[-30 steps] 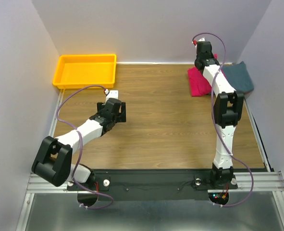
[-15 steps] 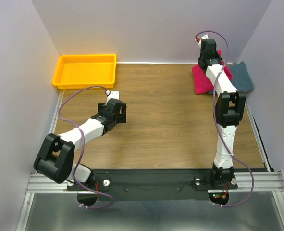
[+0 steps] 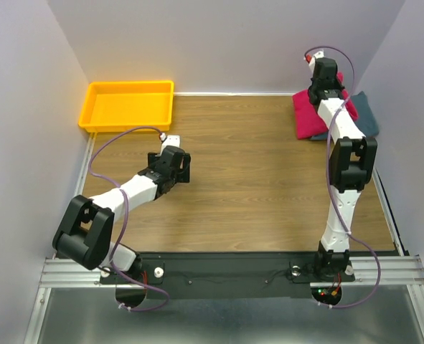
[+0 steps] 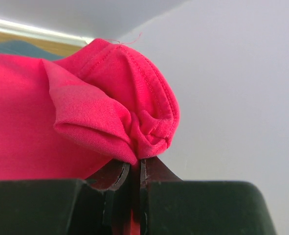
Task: Fold and stack the t-shirts
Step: Neatly place the folded tshirt to the corner
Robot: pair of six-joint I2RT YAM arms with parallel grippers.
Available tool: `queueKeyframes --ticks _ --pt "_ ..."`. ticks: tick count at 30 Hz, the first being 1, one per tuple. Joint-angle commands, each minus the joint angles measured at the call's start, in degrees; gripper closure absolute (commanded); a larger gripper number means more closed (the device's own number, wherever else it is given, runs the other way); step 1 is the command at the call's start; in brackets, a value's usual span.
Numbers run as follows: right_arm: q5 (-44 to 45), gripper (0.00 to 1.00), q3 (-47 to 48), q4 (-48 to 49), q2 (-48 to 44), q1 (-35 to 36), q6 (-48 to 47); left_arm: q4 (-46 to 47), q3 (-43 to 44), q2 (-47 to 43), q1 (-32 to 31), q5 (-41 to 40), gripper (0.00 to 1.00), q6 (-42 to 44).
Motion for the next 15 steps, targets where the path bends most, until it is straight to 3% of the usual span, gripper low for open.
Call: queueKeyframes --ticks 1,9,15 --pt "0.72 0.97 -0.34 7.81 -1.11 -2.57 -0.85 1.15 2.52 0.00 -0.34 -1.71 0.01 0.53" --pt "3.89 0.96 0.63 17.48 6.45 -4.16 -2.17 -0.08 2.70 0.52 -0.43 -1.71 0.01 0.62" --pt "5.64 0.88 -1.82 30.03 10.67 -4.60 -6.99 -0.26 2.79 1.14 -0.34 -2.24 0.01 0.70"
